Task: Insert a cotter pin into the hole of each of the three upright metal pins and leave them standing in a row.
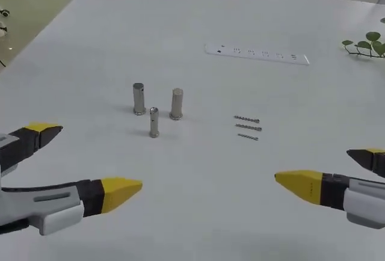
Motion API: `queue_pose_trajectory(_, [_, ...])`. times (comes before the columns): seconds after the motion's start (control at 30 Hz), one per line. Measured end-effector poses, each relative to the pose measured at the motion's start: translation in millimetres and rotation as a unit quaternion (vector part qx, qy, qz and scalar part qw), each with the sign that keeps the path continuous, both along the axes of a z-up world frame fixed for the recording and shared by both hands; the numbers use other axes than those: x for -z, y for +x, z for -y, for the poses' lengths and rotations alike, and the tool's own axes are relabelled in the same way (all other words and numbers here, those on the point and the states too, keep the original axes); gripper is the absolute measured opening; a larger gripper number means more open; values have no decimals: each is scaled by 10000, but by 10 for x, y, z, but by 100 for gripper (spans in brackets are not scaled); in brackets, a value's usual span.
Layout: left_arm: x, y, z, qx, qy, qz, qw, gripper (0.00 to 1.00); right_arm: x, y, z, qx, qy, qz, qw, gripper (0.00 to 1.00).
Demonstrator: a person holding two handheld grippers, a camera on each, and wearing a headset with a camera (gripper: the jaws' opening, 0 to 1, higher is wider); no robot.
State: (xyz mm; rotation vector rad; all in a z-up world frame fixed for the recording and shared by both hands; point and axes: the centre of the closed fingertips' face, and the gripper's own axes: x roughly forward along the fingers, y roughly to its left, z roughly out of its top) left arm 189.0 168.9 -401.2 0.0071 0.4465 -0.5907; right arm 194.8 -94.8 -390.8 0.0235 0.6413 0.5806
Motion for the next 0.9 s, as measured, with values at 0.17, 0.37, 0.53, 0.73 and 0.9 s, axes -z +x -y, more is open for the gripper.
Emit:
queue_pose_trajectory(0.17, [-26, 30, 12, 64, 37, 78, 9999, 99, -1, 2, -29, -60, -19, -14, 10000, 97])
queue_pose_trajectory(0.37, [-3, 87, -10, 111, 237, 79, 9996, 92, -36, 8, -85, -101, 82, 12, 9999, 97])
queue_pose_trajectory(0.53, [-30, 177, -38, 156, 350, 162, 9991, 93, -54, 7, -84, -139, 48, 18, 9999, 97])
queue_pose_trajectory(0.73, [-72, 338, -107, 123, 304, 216, 9992, 88, -104, 17, -98, -152, 166, 60, 9997, 97])
queue_pose_trajectory(0.9, [-116, 505, -186, 119, 317, 269, 9991, 84, -115, 29, -103, -149, 178, 66, 9997, 97])
